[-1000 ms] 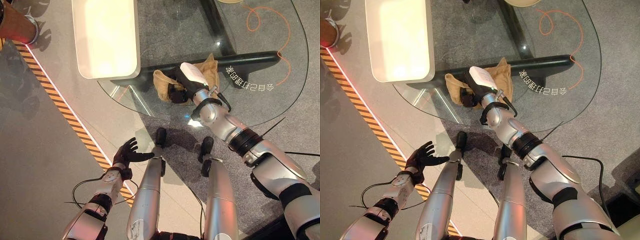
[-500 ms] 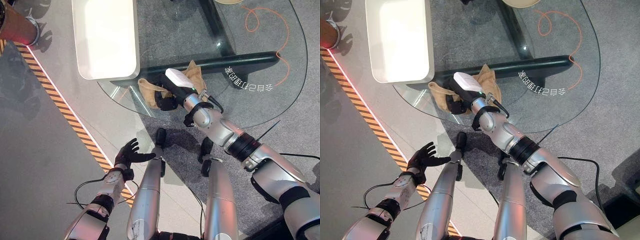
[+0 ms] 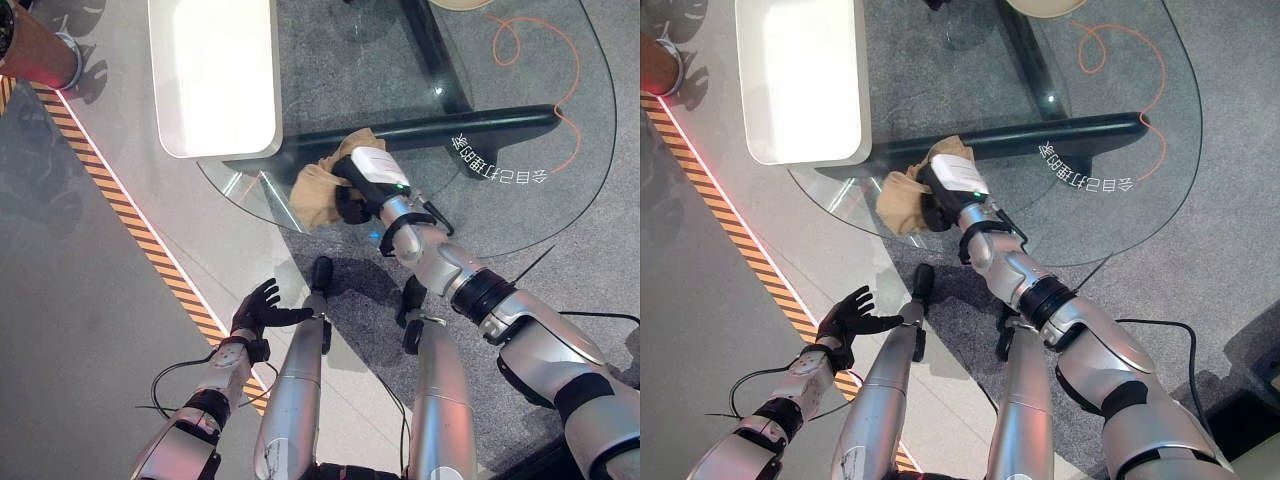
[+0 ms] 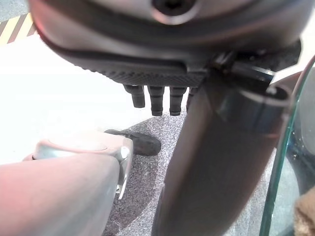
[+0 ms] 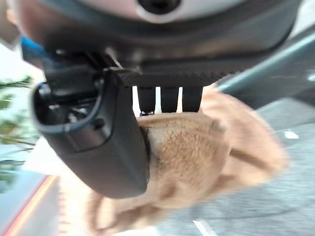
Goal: Wipe the table with a cloth and put it in the basket.
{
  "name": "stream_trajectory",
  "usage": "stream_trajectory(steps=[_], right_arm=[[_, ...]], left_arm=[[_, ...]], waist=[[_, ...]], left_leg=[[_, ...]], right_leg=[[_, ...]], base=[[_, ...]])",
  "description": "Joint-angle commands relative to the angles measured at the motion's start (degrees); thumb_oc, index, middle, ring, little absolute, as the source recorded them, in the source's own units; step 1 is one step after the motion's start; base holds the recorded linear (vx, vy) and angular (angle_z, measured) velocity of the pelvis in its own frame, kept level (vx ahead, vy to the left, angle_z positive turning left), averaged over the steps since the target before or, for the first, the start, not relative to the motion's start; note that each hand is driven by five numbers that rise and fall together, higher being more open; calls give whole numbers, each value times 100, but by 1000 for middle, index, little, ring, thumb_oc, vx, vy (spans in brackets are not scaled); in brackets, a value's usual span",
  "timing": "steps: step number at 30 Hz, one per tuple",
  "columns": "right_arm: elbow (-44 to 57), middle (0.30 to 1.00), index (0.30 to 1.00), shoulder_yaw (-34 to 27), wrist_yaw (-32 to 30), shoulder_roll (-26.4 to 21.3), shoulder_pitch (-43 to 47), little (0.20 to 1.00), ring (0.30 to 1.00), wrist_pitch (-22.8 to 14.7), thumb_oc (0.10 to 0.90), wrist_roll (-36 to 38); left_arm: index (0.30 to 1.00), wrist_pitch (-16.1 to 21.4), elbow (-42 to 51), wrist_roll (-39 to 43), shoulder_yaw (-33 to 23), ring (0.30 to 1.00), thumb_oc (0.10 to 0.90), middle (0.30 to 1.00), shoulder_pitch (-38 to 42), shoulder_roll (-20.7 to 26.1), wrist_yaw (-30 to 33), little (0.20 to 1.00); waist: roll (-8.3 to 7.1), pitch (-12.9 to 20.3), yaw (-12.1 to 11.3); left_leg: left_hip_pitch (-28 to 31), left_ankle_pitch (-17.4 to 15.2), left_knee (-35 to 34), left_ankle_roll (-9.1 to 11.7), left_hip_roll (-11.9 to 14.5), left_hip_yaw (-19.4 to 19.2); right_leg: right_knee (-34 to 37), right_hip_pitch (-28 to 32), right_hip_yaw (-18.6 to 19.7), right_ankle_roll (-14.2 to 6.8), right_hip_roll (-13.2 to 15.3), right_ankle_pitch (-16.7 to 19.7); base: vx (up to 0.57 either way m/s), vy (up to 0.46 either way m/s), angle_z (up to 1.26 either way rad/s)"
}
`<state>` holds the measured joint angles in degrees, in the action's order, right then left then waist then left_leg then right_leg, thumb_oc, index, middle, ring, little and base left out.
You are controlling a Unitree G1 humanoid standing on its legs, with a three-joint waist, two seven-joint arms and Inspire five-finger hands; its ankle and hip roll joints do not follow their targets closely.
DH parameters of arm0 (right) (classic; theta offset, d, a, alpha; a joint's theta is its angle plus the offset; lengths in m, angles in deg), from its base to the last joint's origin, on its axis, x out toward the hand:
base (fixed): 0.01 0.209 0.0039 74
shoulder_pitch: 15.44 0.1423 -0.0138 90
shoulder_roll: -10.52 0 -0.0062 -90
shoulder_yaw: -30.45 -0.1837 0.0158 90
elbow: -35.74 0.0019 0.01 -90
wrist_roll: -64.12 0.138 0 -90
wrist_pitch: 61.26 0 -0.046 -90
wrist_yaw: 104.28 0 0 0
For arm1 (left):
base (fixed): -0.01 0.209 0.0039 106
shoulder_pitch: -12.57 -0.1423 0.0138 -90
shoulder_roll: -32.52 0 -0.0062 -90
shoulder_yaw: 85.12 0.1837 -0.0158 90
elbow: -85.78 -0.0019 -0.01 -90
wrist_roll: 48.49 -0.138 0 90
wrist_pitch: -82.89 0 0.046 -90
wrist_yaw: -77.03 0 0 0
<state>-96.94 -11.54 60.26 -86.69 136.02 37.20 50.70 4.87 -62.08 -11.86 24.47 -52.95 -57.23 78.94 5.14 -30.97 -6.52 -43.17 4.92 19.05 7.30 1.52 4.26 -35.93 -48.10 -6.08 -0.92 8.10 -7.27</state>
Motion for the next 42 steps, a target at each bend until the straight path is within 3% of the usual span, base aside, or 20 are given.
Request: stream_trajectory(steps=[1, 11, 13, 18, 22, 23, 36, 38, 42], right_arm=[[-226, 300, 300, -99, -562, -57, 904, 200, 300, -240, 100, 56], [-1558, 300, 300, -448, -1491, -605, 1350, 200, 300, -8, 100, 427], [-1624, 300, 300, -546, -1666, -671, 1306, 200, 300, 20, 100, 478], [-1608, 300, 300, -746, -2104, -931, 1373, 200, 300, -121, 100, 922], [-1270, 300, 300, -953, -2414, -1095, 1313, 200, 300, -319, 100, 1091], [-1154, 300, 300, -1006, -2485, -1158, 1348, 200, 300, -350, 100, 1093], [-187, 300, 300, -1340, -2852, -1431, 1011, 200, 300, -580, 100, 1109], [22, 300, 300, -1422, -2931, -1436, 880, 200, 300, -609, 100, 1061], [415, 300, 300, -1665, -3007, -1438, 628, 200, 300, -674, 100, 941]], left_arm=[[900, 185, -113, 31, 123, 900, 800, 900, -10, 39, 71, 900], [900, 235, -141, 250, 244, 900, 800, 900, 8, 125, 32, 900], [900, 230, -122, 243, 256, 900, 800, 900, -66, 125, 45, 900], [900, 311, -12, 276, 244, 900, 800, 900, -127, 197, 207, 900], [900, 598, 140, 216, 117, 900, 800, 900, -130, 263, 597, 900], [900, 676, 217, 190, 65, 900, 800, 900, -106, 294, 766, 900], [900, 1788, 1203, -347, -518, 900, 800, 900, -235, 427, 2400, 900], [900, 2059, 1456, -663, -679, 900, 800, 900, -241, 460, 2810, 900], [900, 2186, 1996, -1302, -863, 900, 800, 900, -218, 525, 3416, 900]], waist=[[214, 118, -42], [301, 118, -78], [288, 118, -79], [264, 118, -65], [231, 118, -34], [228, 118, -35], [118, 118, -55], [92, 118, -60], [62, 118, -58]], left_leg=[[28, -418, 395, -609, -481, -543], [10, -445, 403, -652, -481, -498], [129, -660, 471, -638, -485, -485], [86, -697, 503, -649, -452, -485], [56, -723, 535, -656, -450, -472], [-65, -531, 474, -682, -438, -487], [-74, -559, 458, -674, -452, -429], [-70, -566, 455, -671, -454, -417], [-86, -582, 455, -666, -449, -404]], right_leg=[[566, 216, -562, 67, -191, 313], [471, 163, -566, 58, -185, 303], [345, 254, -522, -2, -181, 87], [317, 223, -532, 0, -186, 70], [292, 188, -524, -7, -196, 58], [394, 95, -588, 51, -197, 252], [398, 118, -595, 70, -253, 167], [393, 126, -596, 67, -265, 150], [381, 122, -581, 55, -282, 126]], base=[[0, 0, 0], [0, 0, 0], [73, -8, 2], [15, -3, 1], [-18, 0, 0], [-72, 0, -1], [-5, 0, 0], [0, 0, 0], [0, 0, 0]])
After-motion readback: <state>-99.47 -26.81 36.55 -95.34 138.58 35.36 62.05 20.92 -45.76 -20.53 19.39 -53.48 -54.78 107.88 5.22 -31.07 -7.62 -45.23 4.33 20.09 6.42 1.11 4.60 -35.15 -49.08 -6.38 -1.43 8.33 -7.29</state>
